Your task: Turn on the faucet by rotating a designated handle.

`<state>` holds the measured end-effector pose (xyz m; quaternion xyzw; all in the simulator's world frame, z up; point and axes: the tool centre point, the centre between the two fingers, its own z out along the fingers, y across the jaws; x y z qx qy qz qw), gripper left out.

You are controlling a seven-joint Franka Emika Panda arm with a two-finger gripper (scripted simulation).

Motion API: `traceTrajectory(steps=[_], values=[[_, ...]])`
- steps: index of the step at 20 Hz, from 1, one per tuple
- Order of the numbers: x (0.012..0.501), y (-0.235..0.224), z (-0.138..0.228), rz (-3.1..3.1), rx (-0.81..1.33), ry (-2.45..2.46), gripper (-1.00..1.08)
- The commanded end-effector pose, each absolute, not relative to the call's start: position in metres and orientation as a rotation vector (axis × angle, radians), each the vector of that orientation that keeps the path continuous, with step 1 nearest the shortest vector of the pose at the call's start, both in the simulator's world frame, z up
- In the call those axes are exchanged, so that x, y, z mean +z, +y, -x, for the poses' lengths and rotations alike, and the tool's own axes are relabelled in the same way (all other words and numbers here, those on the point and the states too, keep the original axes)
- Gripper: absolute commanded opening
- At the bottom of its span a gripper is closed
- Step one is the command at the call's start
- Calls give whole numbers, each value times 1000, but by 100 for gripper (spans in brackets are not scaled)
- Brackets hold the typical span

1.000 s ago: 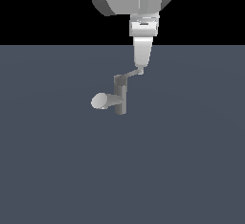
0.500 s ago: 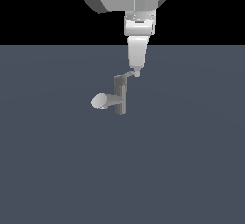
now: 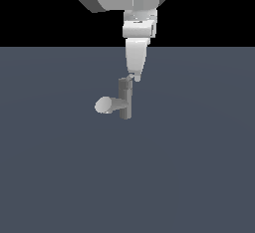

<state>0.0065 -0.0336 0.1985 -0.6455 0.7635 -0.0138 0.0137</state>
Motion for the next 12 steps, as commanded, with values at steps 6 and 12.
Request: traceTrajectory(steps=[6, 12], values=[[188, 19, -1, 2042, -15, 2374, -100], [198, 12, -7, 1979, -37, 2409, -100]])
